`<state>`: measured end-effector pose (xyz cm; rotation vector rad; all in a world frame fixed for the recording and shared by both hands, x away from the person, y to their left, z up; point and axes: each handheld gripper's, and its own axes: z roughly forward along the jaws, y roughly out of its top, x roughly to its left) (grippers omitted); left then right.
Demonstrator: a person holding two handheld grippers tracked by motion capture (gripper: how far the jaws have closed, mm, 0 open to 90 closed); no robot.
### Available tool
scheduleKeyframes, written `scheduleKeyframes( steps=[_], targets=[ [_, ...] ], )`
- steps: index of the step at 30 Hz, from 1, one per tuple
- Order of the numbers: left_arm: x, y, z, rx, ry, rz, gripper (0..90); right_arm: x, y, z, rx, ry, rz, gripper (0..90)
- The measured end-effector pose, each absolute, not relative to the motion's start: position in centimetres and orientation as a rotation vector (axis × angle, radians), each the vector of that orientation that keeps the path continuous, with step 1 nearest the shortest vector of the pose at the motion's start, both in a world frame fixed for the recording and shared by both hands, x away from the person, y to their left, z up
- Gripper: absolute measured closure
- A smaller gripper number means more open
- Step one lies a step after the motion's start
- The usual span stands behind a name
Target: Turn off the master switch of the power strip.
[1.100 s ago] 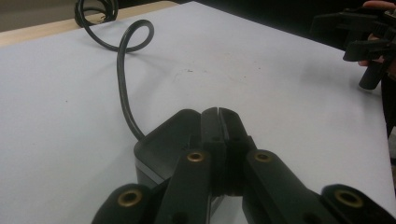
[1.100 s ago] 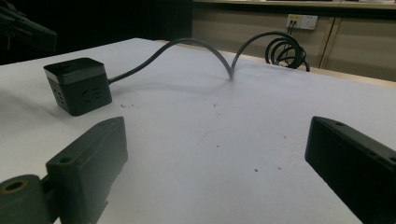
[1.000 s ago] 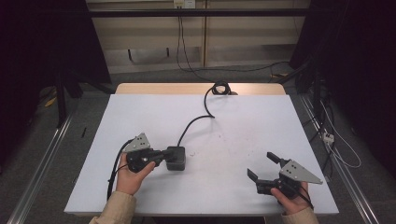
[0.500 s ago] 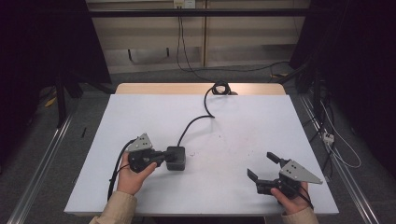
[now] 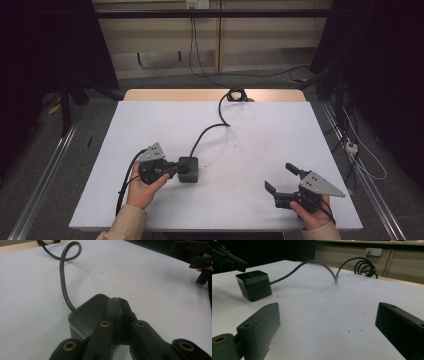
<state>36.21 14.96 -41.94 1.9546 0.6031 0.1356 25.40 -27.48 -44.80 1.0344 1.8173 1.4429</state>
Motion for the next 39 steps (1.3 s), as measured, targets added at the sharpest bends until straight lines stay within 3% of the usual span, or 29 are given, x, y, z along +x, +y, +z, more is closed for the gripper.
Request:
scheduleKeyframes(
  steps=[39],
  targets=[
    [36.34, 14.62, -42.32, 1.973, 0.588, 0.135, 90.0, 25.33, -27.48, -44.71, 1.032, 1.816, 1.443, 5.9]
  ],
)
